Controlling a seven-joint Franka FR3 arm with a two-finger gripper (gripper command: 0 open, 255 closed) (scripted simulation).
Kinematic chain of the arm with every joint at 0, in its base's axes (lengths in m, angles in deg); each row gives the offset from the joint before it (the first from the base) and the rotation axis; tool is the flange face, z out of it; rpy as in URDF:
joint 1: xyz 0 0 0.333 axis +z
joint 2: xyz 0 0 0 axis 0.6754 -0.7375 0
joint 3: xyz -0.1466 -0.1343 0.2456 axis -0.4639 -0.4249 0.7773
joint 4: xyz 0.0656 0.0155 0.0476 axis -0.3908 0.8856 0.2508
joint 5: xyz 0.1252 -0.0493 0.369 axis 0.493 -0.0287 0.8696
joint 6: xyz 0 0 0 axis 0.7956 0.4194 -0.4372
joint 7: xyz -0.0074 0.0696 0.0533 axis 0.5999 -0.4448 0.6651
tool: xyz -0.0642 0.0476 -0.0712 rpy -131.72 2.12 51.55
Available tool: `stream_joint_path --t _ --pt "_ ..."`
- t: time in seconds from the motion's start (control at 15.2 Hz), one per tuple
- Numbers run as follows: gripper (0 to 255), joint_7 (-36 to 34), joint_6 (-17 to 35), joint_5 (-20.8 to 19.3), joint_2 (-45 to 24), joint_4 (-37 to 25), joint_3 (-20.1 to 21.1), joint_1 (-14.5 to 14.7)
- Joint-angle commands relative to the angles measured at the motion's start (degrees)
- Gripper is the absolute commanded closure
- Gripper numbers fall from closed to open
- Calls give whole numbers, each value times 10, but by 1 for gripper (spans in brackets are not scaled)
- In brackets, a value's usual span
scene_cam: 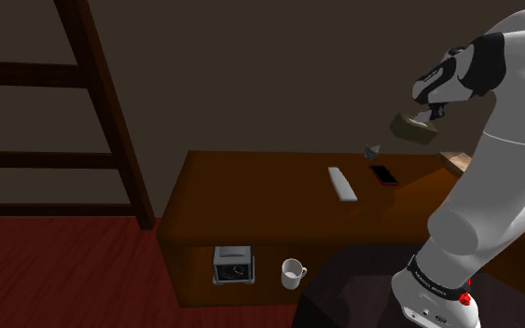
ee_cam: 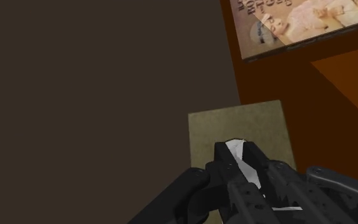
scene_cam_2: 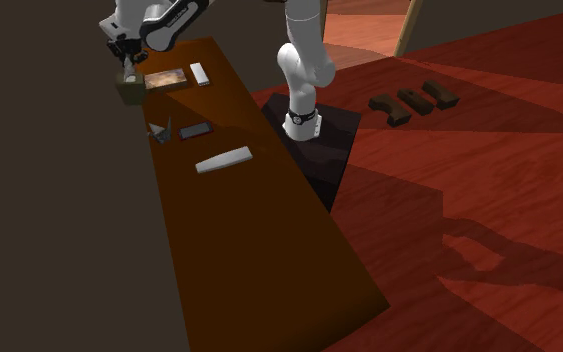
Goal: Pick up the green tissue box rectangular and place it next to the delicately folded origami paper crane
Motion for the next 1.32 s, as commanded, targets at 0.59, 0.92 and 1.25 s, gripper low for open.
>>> stream_joint_path --t 0.59,0.92,1.25 --pt "255 18 80 47 -54 36 28 -28" --pt "255 29 114 70 -79 48 48 -46" --pt "255 29 117 72 -82 48 50 -48"
